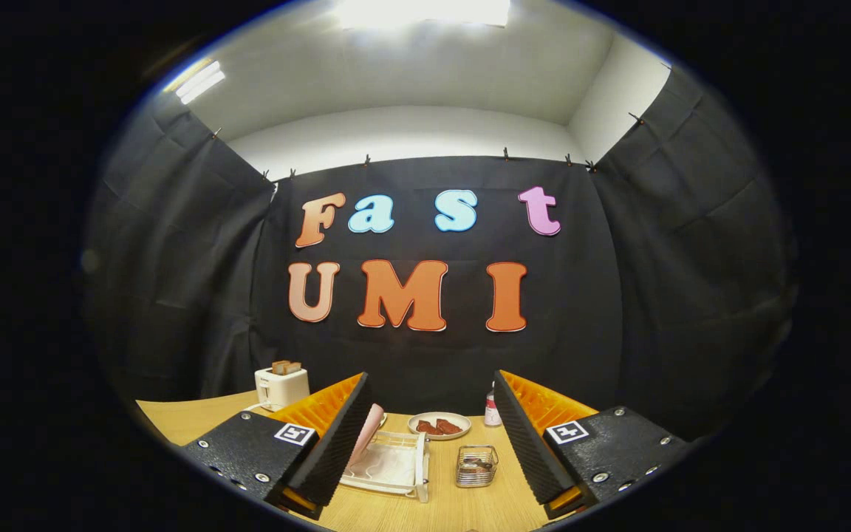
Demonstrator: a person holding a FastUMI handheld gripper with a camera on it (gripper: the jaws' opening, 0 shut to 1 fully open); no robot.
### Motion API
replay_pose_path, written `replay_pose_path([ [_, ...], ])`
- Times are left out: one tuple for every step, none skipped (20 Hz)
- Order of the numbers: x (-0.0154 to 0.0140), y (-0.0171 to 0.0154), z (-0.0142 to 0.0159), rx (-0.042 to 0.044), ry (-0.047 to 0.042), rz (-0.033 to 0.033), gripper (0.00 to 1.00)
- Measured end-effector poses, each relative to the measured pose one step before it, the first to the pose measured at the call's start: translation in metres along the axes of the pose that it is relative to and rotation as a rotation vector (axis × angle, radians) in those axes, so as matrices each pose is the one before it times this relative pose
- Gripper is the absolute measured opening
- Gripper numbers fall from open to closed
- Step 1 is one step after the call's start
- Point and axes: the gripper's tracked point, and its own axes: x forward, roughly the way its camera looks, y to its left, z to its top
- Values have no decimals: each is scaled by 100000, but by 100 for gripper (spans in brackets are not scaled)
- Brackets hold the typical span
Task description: Take the plate from the dish rack, then take the spoon from the basket and place it into the plate.
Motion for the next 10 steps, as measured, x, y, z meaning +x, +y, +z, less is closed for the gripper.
replay_pose_path([
  [374,169,15,182,682,451,98],
  [375,447,-49,724,1346,1235,98],
  [508,455,-235,972,1656,1462,98],
  [594,393,-176,589,1509,1444,98],
  [772,361,-204,-12,1061,1110,98],
  [832,278,-277,-65,1180,1047,98],
  [1148,401,-845,281,3060,731,98],
  [1021,406,-1126,-46,4361,893,98],
  [1132,612,-961,144,3857,1312,98],
  [1157,668,-412,113,4129,1936,98],
])
